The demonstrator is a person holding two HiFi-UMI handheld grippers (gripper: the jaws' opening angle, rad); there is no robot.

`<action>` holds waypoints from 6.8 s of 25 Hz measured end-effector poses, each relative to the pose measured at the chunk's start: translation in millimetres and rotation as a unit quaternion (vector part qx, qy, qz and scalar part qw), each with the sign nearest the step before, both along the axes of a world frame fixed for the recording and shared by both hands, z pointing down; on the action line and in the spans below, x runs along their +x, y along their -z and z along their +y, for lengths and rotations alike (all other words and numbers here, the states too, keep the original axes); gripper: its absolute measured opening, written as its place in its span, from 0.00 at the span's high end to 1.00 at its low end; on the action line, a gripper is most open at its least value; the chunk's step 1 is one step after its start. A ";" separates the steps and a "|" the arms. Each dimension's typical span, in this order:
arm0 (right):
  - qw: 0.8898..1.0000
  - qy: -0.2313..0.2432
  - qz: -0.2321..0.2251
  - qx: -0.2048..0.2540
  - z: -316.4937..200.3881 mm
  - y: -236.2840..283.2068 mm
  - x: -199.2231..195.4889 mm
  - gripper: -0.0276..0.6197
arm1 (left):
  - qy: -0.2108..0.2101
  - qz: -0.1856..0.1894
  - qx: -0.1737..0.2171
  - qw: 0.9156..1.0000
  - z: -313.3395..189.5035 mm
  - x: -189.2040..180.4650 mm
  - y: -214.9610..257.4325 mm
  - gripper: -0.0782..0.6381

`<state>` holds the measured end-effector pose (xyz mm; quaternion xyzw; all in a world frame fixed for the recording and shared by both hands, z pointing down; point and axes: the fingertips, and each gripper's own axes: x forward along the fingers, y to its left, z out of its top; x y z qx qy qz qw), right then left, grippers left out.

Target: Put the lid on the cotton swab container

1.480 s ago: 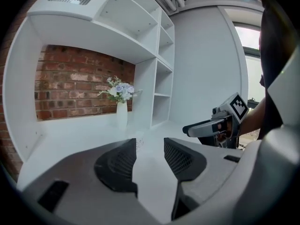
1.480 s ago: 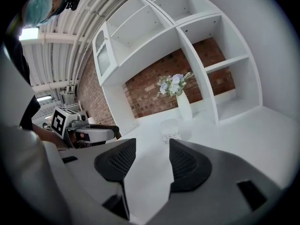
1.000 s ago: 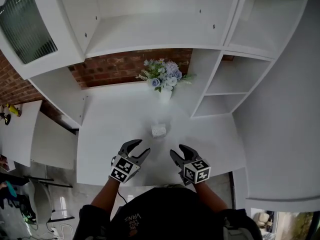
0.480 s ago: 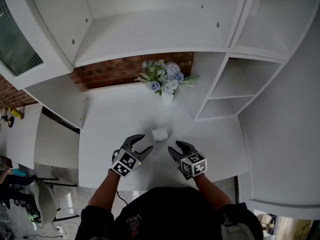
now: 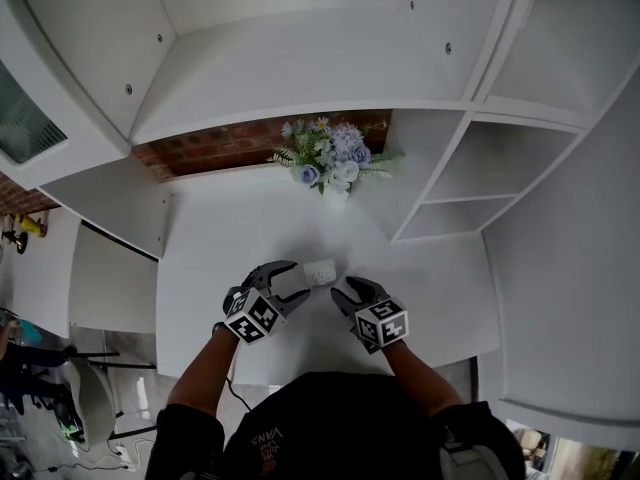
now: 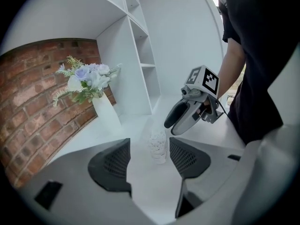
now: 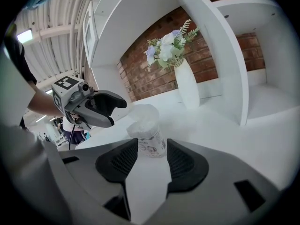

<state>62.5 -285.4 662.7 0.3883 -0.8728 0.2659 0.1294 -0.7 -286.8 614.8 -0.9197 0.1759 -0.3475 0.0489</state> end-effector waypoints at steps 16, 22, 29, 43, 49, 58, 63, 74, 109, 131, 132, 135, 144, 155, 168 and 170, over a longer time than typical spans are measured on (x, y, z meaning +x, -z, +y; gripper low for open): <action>1.000 -0.010 -0.007 -0.018 -8.5 -6.1 1.7 0.69 | -0.087 -0.068 0.016 0.994 7.9 17.1 -12.8 0.54; 0.999 -0.039 -0.017 -0.009 -13.6 12.6 19.8 0.73 | -0.083 -0.063 0.014 0.994 14.0 19.3 -15.2 0.54; 0.998 -0.047 -0.039 0.033 -28.9 50.0 20.5 0.78 | -0.072 -0.054 0.004 0.996 22.6 22.7 -20.0 0.54; 0.998 -0.001 -0.026 0.051 -27.1 56.3 -9.9 0.95 | -0.012 0.009 -0.039 0.999 27.4 24.8 -25.3 0.54; 0.999 -0.001 -0.021 0.045 -24.4 50.5 -11.6 0.95 | 0.046 0.075 -0.081 0.993 18.8 22.3 -14.8 0.55; 0.999 -0.001 -0.012 0.033 -18.6 39.2 -11.7 0.96 | 0.117 0.147 -0.135 0.973 7.8 17.9 -6.6 0.61; 0.999 0.001 -0.009 0.036 -18.5 37.9 -12.2 0.96 | 0.163 0.170 -0.144 0.961 -1.0 11.2 -6.9 0.71; 0.999 -0.011 -0.004 0.046 -18.5 36.9 -11.1 0.96 | 0.205 0.182 -0.141 0.951 -9.6 3.3 -8.3 0.87; 0.999 -0.004 0.027 0.044 -17.4 36.9 -12.3 0.96 | 0.231 0.150 -0.101 0.956 -8.4 3.8 -12.5 0.88; 0.998 -0.045 -0.024 0.041 31.5 60.3 -5.2 0.96 | 0.267 0.189 -0.084 0.941 42.9 -12.3 17.9 0.88; 0.998 -0.048 -0.023 0.039 37.1 59.3 -4.5 0.96 | 0.266 0.187 -0.086 0.942 49.2 -13.8 17.0 0.88; 0.997 -0.057 -0.022 0.039 54.6 60.4 -2.4 0.96 | 0.264 0.183 -0.090 0.943 68.7 -19.1 16.2 0.88; 0.995 -0.084 -0.021 0.045 106.1 69.7 -4.8 0.96 | 0.258 0.210 -0.100 0.938 122.4 -37.4 22.1 0.88; 0.991 -0.118 -0.020 0.061 172.2 83.1 -24.1 0.96 | 0.248 0.225 -0.097 0.937 185.9 -74.5 39.3 0.88; 0.987 -0.145 -0.020 0.068 242.9 83.3 -50.9 0.96 | 0.217 0.229 -0.095 0.944 255.7 -106.0 44.2 0.88; 0.986 -0.149 -0.018 0.071 250.6 84.7 -53.7 0.96 | 0.210 0.229 -0.091 0.946 264.5 -110.2 44.8 0.88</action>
